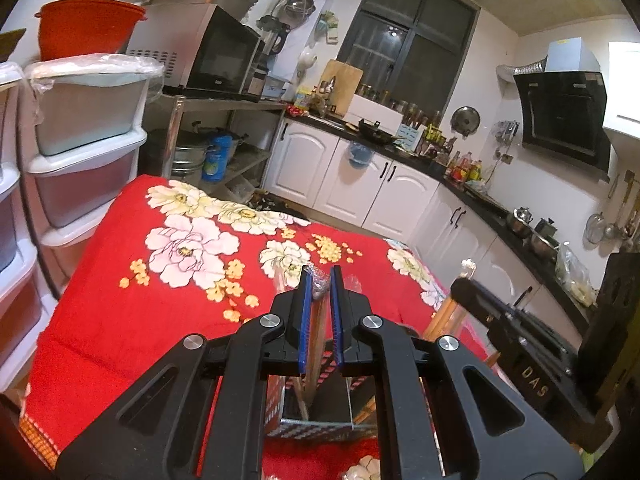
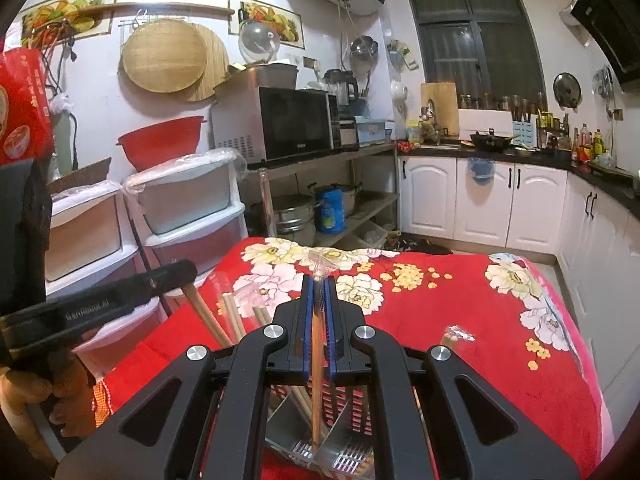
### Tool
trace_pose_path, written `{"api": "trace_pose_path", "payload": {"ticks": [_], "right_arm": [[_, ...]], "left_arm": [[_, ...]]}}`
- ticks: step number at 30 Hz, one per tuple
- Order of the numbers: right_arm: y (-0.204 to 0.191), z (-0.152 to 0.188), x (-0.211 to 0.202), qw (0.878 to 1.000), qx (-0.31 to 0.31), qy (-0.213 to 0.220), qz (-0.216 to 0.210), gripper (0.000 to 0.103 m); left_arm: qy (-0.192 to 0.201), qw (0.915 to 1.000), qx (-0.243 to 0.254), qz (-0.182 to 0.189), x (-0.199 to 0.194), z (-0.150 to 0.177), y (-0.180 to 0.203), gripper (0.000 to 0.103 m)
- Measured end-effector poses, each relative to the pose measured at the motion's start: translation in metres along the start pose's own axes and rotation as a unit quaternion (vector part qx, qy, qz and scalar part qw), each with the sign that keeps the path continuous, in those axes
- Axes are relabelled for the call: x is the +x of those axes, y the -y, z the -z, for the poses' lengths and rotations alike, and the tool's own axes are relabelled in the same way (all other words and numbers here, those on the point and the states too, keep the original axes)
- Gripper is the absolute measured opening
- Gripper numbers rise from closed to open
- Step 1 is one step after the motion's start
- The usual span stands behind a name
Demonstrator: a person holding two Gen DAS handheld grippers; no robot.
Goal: Organize utensils
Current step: 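Lift both held chopsticks and lower them into the caddy compartments, then open the left tool releasing its chopstick while the right tool releases its chopstick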
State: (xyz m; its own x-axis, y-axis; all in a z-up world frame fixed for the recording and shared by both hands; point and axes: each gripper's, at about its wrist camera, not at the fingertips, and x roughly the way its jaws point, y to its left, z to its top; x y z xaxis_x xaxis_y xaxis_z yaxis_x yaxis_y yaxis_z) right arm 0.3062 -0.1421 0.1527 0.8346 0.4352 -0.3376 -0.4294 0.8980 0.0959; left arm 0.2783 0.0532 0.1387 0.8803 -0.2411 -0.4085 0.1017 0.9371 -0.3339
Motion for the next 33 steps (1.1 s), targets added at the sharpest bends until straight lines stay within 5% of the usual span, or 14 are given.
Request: {"api": "trace_pose_path", "payload": {"ticks": [19,21,23,26,29,33], "right_arm": [[0.01,0.023,-0.011,1.0,-0.004,-0.017,0.008,0.008],[0.01,0.025,-0.014,1.0,-0.008,-0.021,0.01,0.013],[0.011,0.028,-0.018,1.0,-0.009,-0.021,0.014,0.028],[0.011,0.031,-0.022,1.0,-0.01,-0.023,0.013,0.032],[0.012,0.034,-0.025,1.0,-0.007,-0.026,0.011,0.044],[0.012,0.038,-0.033,1.0,-0.002,-0.023,0.01,0.05]], "left_arm": [[-0.011,0.9997,-0.007,-0.02,-0.006,0.034,-0.001,0.004],[-0.013,0.9997,-0.004,-0.022,-0.006,0.035,0.002,0.004],[-0.013,0.9997,0.0,-0.021,-0.008,0.035,0.004,0.004],[-0.011,0.9995,0.007,-0.028,-0.011,0.039,0.008,0.006],[-0.014,0.9993,0.005,-0.034,-0.015,0.042,0.008,0.021],[-0.014,0.9991,0.007,-0.04,-0.025,0.046,0.01,0.026]]}}
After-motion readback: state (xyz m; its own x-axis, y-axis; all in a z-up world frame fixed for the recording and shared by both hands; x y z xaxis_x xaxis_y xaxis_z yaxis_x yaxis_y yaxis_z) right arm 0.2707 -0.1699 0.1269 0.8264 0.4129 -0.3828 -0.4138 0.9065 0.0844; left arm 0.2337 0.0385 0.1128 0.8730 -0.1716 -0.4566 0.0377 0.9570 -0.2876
